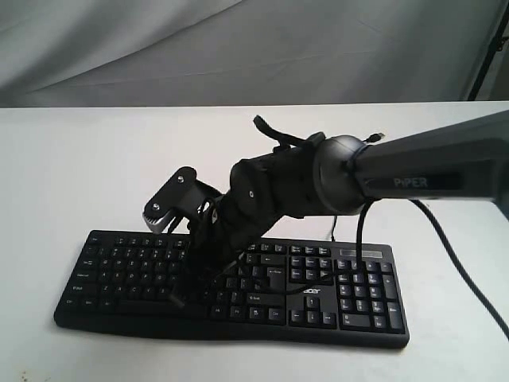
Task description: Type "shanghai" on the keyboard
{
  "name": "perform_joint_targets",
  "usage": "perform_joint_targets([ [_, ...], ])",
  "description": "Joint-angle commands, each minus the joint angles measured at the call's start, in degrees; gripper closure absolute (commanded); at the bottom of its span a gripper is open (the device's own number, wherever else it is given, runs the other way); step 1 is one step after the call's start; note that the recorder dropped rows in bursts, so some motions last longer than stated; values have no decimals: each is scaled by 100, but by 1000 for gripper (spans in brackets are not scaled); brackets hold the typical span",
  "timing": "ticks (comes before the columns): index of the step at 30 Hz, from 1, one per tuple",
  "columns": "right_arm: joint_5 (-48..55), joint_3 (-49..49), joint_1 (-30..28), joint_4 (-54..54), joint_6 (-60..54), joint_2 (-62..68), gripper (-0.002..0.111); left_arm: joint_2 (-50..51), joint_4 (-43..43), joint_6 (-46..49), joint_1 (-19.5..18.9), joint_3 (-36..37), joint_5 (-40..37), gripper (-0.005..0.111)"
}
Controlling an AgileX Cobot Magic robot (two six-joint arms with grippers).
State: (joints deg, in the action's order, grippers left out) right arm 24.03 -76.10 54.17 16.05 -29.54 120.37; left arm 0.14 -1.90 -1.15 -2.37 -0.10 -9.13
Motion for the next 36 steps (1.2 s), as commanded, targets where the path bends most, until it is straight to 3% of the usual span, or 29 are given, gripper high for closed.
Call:
perform_joint_targets([
  [1,-46,25,-40,5,-37,2,108,-14,0,-15,37,10,34,107],
  [10,22,25,-40,-304,24,-559,108,-14,0,-15,37,10,34,107],
  [18,369,25,-40,-2134,1475,-2195,108,-14,0,-15,37,10,34,107],
  [21,489,25,-40,-2346,1881,-2842,108,-14,0,-15,37,10,34,107],
  [33,62,25,-40,-2346,1892,-4227,108,-14,0,-15,37,10,34,107],
  [36,-100,14,-40,-2767,1675,-4432,108,-14,0,-15,37,10,34,107],
])
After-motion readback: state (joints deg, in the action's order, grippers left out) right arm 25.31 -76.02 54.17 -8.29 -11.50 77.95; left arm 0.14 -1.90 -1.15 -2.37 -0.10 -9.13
